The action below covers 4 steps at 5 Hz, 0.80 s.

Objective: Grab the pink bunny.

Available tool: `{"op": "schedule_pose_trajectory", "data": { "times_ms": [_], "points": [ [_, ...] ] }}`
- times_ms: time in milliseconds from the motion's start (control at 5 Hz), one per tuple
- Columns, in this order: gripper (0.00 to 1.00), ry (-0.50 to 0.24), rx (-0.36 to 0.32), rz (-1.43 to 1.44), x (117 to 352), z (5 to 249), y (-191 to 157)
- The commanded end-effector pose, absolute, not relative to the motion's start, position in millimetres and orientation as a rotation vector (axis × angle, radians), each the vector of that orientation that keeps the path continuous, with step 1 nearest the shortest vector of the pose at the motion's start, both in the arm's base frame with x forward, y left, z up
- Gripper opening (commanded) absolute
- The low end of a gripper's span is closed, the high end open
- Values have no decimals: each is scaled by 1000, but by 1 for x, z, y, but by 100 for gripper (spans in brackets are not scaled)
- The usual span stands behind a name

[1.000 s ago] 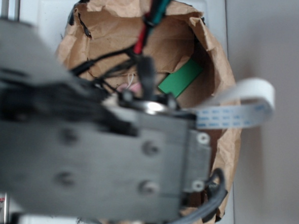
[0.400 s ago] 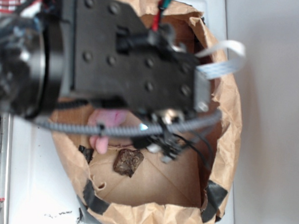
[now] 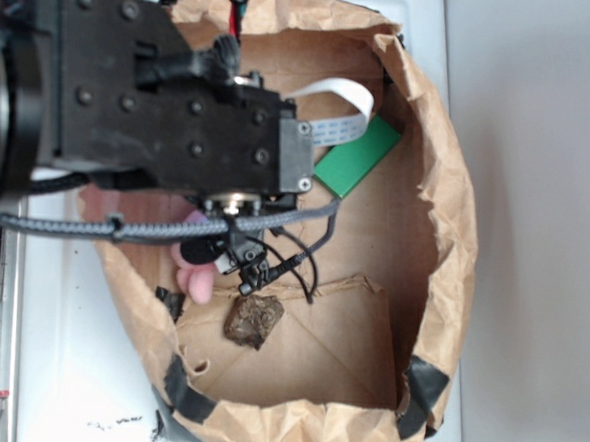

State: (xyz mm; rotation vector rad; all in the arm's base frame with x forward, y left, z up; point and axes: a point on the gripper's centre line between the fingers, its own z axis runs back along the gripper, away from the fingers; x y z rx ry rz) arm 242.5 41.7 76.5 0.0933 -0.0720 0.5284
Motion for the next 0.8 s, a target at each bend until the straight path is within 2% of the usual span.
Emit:
{"op": "schedule_pose_trajectory", "data": {
  "times_ms": [0, 400, 600],
  "points": [
    [100, -97, 51, 521, 238, 93, 51],
    [100, -52, 10, 583, 256, 96, 46],
    [100, -73, -18, 590, 262, 96, 40]
  ]
}}
